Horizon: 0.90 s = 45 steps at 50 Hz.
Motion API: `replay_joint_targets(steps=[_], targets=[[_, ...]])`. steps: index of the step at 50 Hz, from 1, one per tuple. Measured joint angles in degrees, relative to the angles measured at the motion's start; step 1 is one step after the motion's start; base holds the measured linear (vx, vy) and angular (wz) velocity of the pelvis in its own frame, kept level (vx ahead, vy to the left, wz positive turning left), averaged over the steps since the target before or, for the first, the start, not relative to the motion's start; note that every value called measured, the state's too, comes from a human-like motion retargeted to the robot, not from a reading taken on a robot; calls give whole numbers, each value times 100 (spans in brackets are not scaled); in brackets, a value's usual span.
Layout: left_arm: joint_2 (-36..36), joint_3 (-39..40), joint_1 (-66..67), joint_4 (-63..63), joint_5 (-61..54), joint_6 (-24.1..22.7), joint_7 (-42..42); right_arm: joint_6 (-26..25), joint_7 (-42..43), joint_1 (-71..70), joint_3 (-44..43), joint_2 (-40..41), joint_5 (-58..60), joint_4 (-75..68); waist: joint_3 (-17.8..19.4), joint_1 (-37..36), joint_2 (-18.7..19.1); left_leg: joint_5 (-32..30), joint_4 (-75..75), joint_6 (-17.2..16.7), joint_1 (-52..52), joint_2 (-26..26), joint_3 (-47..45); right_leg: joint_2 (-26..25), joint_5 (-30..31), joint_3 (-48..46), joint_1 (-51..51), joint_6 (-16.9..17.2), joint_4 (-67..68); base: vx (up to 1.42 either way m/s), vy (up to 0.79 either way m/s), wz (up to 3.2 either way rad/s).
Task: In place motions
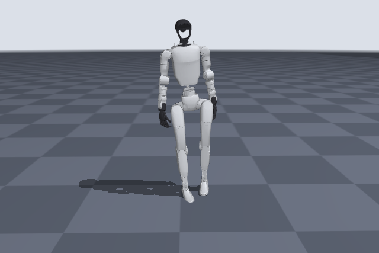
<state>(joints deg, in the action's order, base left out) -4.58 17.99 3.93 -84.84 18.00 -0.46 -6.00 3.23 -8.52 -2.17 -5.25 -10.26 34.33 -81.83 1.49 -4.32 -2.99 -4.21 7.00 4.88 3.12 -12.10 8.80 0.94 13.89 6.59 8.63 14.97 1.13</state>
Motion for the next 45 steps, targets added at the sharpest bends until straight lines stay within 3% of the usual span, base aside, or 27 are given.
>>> replay_joint_targets(steps=[2,5,7,8,12,20,23,28,30,32,34,41,45], targets=[[-108,-187,-80,-12,-5,12,-75,40,-45,-48,46,25,-83,128,-14,889,111,-47,-426,-46,-345,96,272,-68,-23,-369,123,0,12,-12,8,-63],[-147,81,-219,106,-122,6,13,47,-109,-263,385,106,-276,266,251,1270,-9,-96,-641,-58,-393,239,-665,-317,-15,121,367,-122,156,-29,10,-236],[-160,189,-292,217,-294,-99,103,78,-105,-383,500,172,-378,282,424,1372,-70,-81,-754,-19,-420,306,-1045,-516,-72,107,518,-523,275,-40,3,-284],[-176,213,-339,247,-402,-146,134,93,-118,-435,539,196,-410,267,494,1461,-93,-71,-791,6,-426,352,-1286,-541,-122,-140,590,-679,330,-38,0,-252],[-230,355,-555,89,-613,-86,110,56,-175,-485,605,179,-215,63,562,1799,-43,26,-818,63,-366,641,-2064,-189,-464,-2622,622,-1227,405,-28,-1,-235],[-85,331,-565,167,-572,-46,-95,-260,418,-379,71,-298,-141,-759,321,1800,159,528,-680,15,-382,1115,-4429,-209,-972,-3127,527,-1950,785,-20,-1,-276],[-61,387,-566,223,-518,-38,-84,-302,617,-381,-312,-456,-435,-934,292,1865,395,670,-624,-38,-377,1360,-5223,143,-1489,-4292,289,-2245,988,-21,0,-247],[-12,477,-530,188,-455,17,-123,-270,756,-231,-908,-660,-1004,-1067,235,1822,727,882,-554,-150,-409,1572,-6052,560,-2123,-6465,-349,-2206,912,-11,1,-218],[-8,527,-467,163,-387,36,-125,-274,839,-138,-1046,-681,-1199,-1148,195,1731,726,969,-513,-208,-482,1544,-6348,549,-2087,-6224,-425,-2204,774,-1,-8,-188],[-16,575,-369,136,-312,61,-102,-292,962,-50,-1106,-657,-1375,-1296,154,1813,644,1033,-444,-258,-579,1445,-6511,476,-1959,-5585,-373,-1942,590,3,-12,-115],[-37,629,-275,71,-260,99,-71,-331,1046,34,-1114,-574,-1501,-1447,118,1827,613,1050,-338,-329,-693,1471,-6727,305,-1806,-5305,-298,-2151,383,4,-20,-128],[-142,765,-19,-187,-179,215,15,-485,715,371,-952,-91,-1336,-1399,116,1759,396,994,208,-562,-1144,1563,-6730,175,-1737,-4283,-361,-2322,219,6,-22,-108],[-66,918,286,-142,-17,231,85,-520,789,502,-776,100,-972,-1200,-81,1701,166,953,949,-290,-1280,1648,-6623,244,-1717,-3573,-360,-2393,233,20,-23,-129]])
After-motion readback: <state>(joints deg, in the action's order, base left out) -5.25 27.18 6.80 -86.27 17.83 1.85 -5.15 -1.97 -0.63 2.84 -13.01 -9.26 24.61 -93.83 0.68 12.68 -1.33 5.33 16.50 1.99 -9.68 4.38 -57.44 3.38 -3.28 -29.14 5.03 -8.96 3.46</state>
